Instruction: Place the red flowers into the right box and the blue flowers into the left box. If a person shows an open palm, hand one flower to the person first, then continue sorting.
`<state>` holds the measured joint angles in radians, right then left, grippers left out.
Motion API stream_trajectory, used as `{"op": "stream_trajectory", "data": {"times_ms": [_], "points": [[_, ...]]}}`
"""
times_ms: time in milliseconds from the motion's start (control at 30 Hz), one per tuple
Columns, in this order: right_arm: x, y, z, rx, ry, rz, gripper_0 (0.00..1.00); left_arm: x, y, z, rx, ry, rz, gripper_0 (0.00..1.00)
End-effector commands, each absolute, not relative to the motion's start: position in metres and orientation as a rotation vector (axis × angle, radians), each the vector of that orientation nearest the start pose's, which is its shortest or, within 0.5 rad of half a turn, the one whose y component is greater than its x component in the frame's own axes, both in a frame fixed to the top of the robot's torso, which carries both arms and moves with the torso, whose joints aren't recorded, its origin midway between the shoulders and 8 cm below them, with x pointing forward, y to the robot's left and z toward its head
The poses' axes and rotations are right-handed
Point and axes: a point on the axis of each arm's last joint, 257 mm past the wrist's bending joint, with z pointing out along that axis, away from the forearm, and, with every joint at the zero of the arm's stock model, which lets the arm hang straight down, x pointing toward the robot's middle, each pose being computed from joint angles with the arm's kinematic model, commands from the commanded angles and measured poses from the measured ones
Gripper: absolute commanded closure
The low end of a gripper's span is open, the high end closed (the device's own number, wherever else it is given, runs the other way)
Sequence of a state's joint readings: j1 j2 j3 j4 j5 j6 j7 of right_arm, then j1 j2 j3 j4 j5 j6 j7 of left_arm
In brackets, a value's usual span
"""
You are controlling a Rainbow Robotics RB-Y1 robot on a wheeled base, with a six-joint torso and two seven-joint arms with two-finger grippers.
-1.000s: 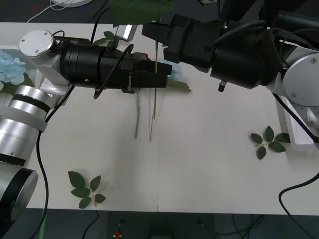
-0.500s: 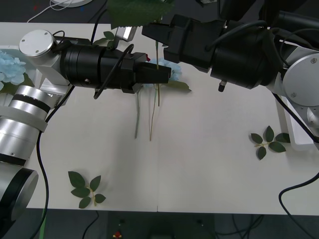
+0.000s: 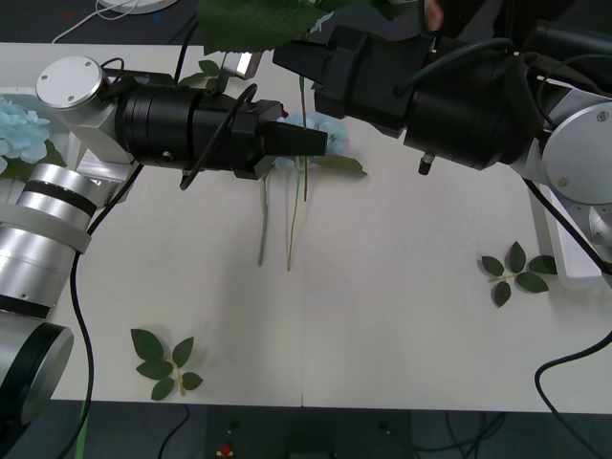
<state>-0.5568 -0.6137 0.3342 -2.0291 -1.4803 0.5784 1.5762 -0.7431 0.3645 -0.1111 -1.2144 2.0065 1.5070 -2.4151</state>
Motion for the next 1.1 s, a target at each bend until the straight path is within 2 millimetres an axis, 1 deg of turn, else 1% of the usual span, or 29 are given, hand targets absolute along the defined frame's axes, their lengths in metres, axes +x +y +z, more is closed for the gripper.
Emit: {"op": "stream_trajectory", "data": {"times_ms": [33,100,133,167,1100], "points": [[0.4098,0.0539,0.0844,-0.627,1.416,1.299,0.89,0.4088,-0.0312,-0.0111,1.181,1.397,-1.618,1.0],[0.4097,0.054,0.0855,-0.623,1.412,1.304,0.47,0.4087,-0.031,-0.0113,1.179,1.397,-1.62,1.0],[0.4095,0.0545,0.0855,-0.621,1.411,1.306,0.05,0.409,-0.0304,-0.0114,1.18,1.397,-1.617,1.0],[0.4097,0.0545,0.0864,-0.617,1.407,1.307,0.0,0.409,-0.0306,-0.0122,1.177,1.398,-1.62,1.0],[0.4087,0.0565,0.0883,-0.606,1.392,1.319,0.0,0.409,-0.0293,-0.0138,1.181,1.399,-1.614,1.0]]}}
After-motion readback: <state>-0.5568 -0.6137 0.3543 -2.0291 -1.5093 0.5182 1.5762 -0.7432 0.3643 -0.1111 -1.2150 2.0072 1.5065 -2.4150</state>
